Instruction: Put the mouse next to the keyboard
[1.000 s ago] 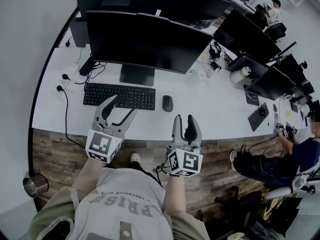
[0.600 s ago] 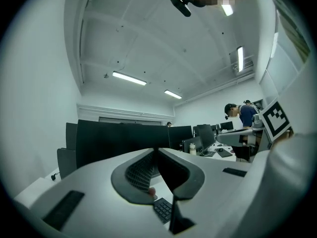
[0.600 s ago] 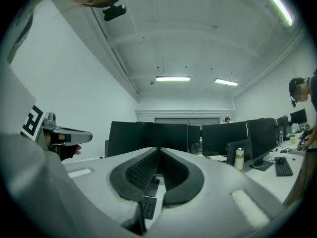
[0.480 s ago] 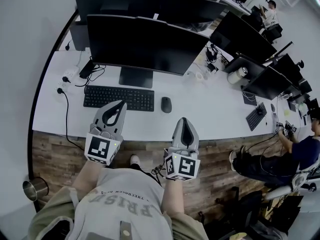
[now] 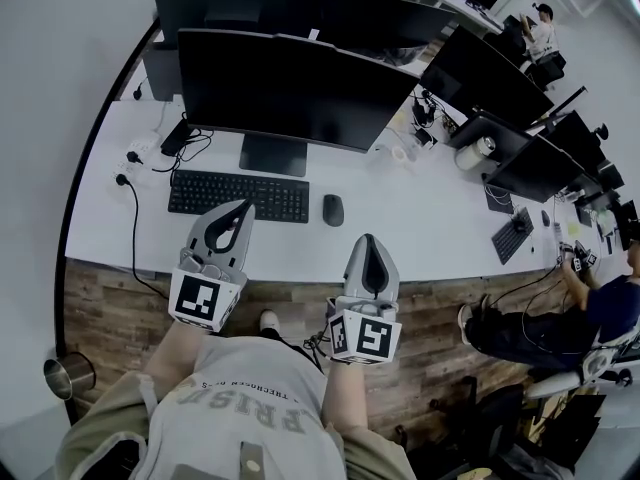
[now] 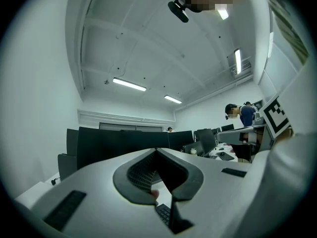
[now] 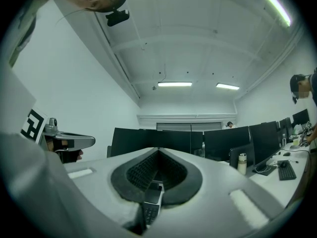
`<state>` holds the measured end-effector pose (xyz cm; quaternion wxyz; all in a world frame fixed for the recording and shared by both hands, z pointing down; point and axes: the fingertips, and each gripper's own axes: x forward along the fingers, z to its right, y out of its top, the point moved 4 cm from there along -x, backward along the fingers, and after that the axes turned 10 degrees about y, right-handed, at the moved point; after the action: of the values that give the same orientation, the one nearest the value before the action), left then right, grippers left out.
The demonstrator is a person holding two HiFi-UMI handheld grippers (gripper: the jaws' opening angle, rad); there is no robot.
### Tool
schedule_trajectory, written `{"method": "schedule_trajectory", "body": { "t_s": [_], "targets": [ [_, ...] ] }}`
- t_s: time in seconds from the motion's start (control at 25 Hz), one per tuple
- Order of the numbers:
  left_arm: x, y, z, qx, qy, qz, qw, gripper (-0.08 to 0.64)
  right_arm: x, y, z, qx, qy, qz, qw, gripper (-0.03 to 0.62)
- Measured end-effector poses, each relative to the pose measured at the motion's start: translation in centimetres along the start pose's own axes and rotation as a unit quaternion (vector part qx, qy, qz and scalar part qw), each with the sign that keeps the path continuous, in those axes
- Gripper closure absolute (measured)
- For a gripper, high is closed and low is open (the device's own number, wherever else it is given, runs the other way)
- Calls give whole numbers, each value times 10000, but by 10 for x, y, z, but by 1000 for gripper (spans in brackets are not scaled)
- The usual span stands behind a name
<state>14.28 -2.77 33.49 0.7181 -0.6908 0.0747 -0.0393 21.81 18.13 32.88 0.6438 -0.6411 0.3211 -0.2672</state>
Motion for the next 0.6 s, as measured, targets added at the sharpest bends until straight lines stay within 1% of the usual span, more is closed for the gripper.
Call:
{"method": "schedule_trajectory", "body": {
  "t_s": [0.12, 0.28, 0.44, 0.6],
  "targets": [
    [-1, 1, 0, -7, 8, 14, 10000, 549, 1, 0, -1, -42, 41, -9, 10000, 591],
    [-1, 0, 1, -16, 21, 7, 10000, 549, 4, -7, 1, -85, -96, -256, 9996, 592],
    [0, 0, 2, 49, 16, 59, 10000, 549, 5, -4, 1, -205, -52, -197, 9996, 593],
    [0, 4, 5, -28, 68, 74, 9999, 549, 4, -2, 3, -185, -25, -126, 9997, 594]
  ]
}}
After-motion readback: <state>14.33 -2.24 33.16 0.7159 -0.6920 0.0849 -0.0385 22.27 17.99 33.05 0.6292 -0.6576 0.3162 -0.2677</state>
